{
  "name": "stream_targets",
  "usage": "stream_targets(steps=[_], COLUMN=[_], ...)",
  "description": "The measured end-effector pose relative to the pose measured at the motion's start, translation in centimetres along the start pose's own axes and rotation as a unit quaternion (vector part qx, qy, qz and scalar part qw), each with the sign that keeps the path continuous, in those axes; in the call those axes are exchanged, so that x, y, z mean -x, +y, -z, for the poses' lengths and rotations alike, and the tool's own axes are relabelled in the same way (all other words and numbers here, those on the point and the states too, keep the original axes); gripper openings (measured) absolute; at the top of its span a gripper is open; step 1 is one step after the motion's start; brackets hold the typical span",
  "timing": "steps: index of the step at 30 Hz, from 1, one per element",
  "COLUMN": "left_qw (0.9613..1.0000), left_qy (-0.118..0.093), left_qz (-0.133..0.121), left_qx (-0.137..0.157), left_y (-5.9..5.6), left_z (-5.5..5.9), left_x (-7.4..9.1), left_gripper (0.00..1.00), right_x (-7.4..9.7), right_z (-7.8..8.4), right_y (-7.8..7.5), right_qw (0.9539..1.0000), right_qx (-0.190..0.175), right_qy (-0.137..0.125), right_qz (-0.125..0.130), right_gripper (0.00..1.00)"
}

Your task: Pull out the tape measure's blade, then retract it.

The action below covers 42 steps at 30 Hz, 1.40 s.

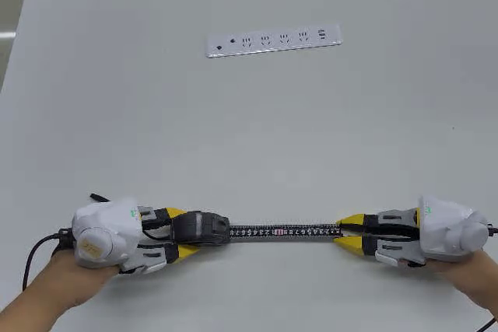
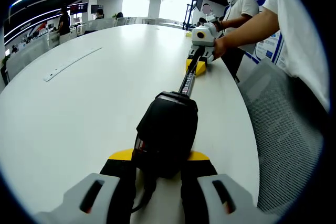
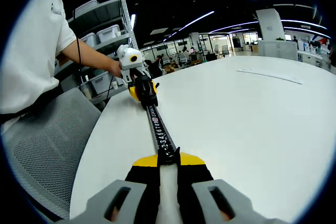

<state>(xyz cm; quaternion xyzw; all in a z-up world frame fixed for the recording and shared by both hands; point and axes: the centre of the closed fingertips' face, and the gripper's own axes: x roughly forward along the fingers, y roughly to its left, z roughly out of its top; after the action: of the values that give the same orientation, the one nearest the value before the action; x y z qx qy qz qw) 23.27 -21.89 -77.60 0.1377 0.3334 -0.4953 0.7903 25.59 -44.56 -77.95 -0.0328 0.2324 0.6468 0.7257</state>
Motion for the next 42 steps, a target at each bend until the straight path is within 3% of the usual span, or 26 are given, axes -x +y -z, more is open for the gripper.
stream_targets(steps=[42], left_qw=[1.0], left_qy=[0.006], left_qz=[-0.001], left_qx=[0.004], left_y=[0.1], left_z=[0.0], left_x=[-0.1], left_gripper=[0.29], right_x=[4.1], right_z=[1.4], right_y=[-1.4], right_qw=[0.9994], right_qx=[-0.024], right_qy=[-0.009], right_qz=[0.022], right_gripper=[0.08])
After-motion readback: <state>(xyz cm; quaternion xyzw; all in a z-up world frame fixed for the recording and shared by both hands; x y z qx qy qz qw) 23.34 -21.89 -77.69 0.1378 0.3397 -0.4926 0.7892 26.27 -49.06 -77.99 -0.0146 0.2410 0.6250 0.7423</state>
